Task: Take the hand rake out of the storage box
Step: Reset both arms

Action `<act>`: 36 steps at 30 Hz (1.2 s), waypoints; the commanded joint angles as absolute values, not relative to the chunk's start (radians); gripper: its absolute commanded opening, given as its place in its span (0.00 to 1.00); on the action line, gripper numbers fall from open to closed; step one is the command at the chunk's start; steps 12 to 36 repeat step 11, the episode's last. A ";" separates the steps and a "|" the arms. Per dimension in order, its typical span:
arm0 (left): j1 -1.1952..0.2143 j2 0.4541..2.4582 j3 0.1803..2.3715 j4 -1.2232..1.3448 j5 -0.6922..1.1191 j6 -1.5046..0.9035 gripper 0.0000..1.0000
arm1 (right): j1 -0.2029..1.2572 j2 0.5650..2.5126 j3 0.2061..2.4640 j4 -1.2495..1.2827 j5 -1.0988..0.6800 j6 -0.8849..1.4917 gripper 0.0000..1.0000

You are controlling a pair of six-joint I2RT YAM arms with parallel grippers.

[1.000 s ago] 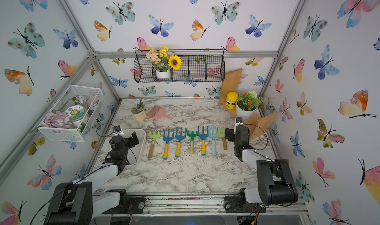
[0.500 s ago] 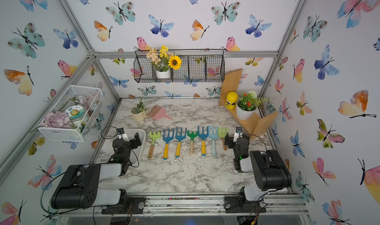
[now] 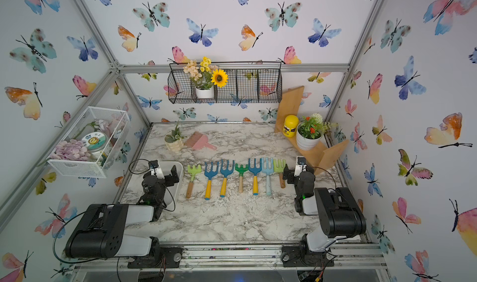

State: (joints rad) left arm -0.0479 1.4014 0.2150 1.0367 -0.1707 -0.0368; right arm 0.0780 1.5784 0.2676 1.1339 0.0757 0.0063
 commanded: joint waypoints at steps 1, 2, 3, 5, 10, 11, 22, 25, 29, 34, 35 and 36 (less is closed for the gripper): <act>-0.050 1.403 0.210 1.066 -0.139 -0.025 0.99 | 0.075 1.578 0.273 1.158 0.055 0.000 0.98; -0.050 1.405 0.210 1.066 -0.138 -0.025 0.99 | 0.075 1.578 0.274 1.158 0.055 0.000 0.98; -0.050 1.404 0.210 1.066 -0.139 -0.025 0.99 | 0.075 1.578 0.273 1.159 0.055 0.000 0.98; -0.050 1.405 0.211 1.064 -0.138 -0.025 0.99 | 0.075 1.578 0.273 1.158 0.055 0.000 0.99; -0.049 1.406 0.214 1.060 -0.138 -0.025 0.99 | 0.076 1.578 0.274 1.160 0.055 0.000 0.98; -0.050 1.405 0.211 1.064 -0.138 -0.025 0.99 | 0.075 1.577 0.272 1.160 0.055 0.000 0.99; -0.050 1.405 0.211 1.064 -0.138 -0.025 0.99 | 0.075 1.577 0.272 1.160 0.055 0.000 0.99; -0.050 1.405 0.211 1.064 -0.138 -0.025 0.99 | 0.075 1.577 0.272 1.160 0.055 0.000 0.99; -0.050 1.405 0.211 1.064 -0.138 -0.025 0.99 | 0.075 1.577 0.272 1.160 0.055 0.000 0.99; -0.050 1.405 0.211 1.064 -0.138 -0.025 0.99 | 0.075 1.577 0.272 1.160 0.055 0.000 0.99; -0.050 1.405 0.211 1.064 -0.138 -0.025 0.99 | 0.075 1.577 0.272 1.160 0.055 0.000 0.99; -0.050 1.405 0.211 1.064 -0.138 -0.025 0.99 | 0.075 1.577 0.272 1.160 0.055 0.000 0.99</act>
